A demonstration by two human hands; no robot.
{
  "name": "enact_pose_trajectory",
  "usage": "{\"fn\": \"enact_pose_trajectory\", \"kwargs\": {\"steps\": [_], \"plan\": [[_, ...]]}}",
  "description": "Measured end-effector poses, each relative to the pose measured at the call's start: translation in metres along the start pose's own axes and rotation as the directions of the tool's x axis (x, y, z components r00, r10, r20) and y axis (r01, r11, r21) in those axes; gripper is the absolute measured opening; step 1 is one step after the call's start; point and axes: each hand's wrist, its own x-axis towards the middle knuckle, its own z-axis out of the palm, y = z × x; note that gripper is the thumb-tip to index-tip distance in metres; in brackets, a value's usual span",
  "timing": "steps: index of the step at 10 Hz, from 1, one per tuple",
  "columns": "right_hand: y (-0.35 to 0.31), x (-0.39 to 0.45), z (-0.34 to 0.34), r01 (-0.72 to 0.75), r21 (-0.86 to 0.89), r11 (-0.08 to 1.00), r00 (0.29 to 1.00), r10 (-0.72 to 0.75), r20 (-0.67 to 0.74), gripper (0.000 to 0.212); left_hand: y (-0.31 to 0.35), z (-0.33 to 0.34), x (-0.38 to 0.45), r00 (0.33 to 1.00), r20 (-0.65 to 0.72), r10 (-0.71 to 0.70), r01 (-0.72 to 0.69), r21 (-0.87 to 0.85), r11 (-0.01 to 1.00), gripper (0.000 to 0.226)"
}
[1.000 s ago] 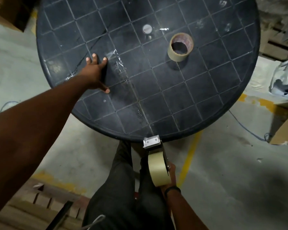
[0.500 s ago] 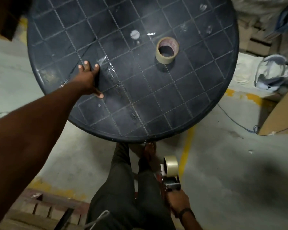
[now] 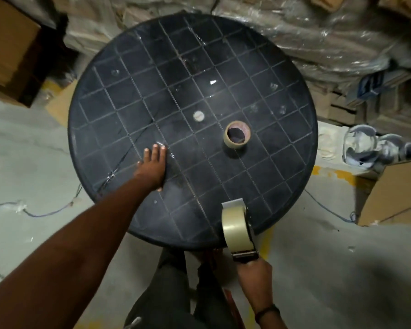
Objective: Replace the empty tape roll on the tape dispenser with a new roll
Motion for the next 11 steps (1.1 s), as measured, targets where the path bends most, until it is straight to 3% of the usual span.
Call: {"fn": "enact_pose_trajectory", "kwargs": {"steps": [1, 3, 5, 8, 10, 11], "plan": [[-0.042, 0.043, 0.021, 0.091, 0.051, 0.995, 0.993, -0.086, -0.08, 0.033, 0.016, -0.002, 0.008, 0.999, 0.048, 0.018, -0.015, -0.069, 0.997, 0.136], [-0.133, 0.121, 0.068, 0.232, -0.207, 0.95, 0.935, -0.277, -0.222, 0.04, 0.025, -0.012, 0.023, 0.998, 0.061, -0.033, 0.043, -0.183, 0.982, 0.141], [-0.166, 0.159, 0.106, 0.154, -0.336, 0.929, 0.958, -0.224, -0.181, 0.043, 0.02, -0.007, 0.022, 1.0, -0.001, -0.013, 0.013, -0.176, 0.984, 0.136], [-0.188, 0.161, 0.117, 0.055, -0.317, 0.947, 0.979, -0.113, -0.168, 0.057, 0.025, -0.012, 0.033, 0.996, 0.062, -0.066, 0.078, -0.21, 0.975, 0.104], [-0.211, 0.155, 0.081, 0.041, -0.412, 0.91, 0.997, -0.014, 0.07, 0.074, 0.024, -0.049, 0.017, 0.997, -0.05, -0.065, 0.053, -0.204, 0.978, 0.048], [-0.237, 0.145, 0.051, 0.089, -0.455, 0.886, 0.994, -0.05, 0.095, 0.067, 0.041, -0.091, -0.01, 0.989, -0.095, -0.11, 0.088, -0.213, 0.973, 0.032]]}}
